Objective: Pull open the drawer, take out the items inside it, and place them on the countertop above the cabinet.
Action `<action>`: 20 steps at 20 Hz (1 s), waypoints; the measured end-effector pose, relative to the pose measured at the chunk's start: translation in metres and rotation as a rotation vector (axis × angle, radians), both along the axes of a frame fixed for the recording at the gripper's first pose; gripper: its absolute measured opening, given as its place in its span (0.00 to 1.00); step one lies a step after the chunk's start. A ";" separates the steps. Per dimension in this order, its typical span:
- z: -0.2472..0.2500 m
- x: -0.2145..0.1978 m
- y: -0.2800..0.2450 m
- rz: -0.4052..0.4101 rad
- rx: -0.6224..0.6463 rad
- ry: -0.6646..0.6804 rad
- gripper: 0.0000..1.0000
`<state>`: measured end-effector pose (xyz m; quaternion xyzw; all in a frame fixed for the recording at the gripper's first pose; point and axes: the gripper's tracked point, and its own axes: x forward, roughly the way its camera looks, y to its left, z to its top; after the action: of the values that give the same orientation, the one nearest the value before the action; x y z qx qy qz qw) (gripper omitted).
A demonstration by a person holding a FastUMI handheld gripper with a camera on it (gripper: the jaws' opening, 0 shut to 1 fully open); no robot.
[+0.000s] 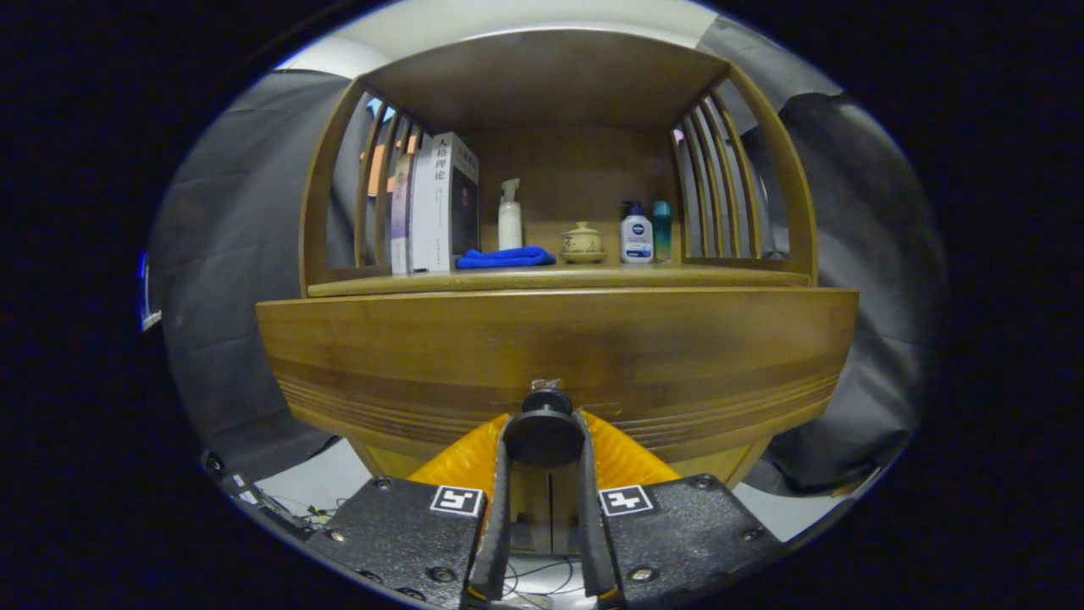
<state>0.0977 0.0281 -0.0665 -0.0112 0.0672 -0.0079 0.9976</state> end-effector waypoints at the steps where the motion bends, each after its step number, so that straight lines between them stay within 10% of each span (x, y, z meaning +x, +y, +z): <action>1: 0.000 -0.005 0.000 0.002 0.001 -0.001 0.37; 20: -0.016 -0.089 0.000 0.035 0.027 -0.006 0.37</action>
<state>0.0091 0.0279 -0.0821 0.0011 0.0641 0.0107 0.9979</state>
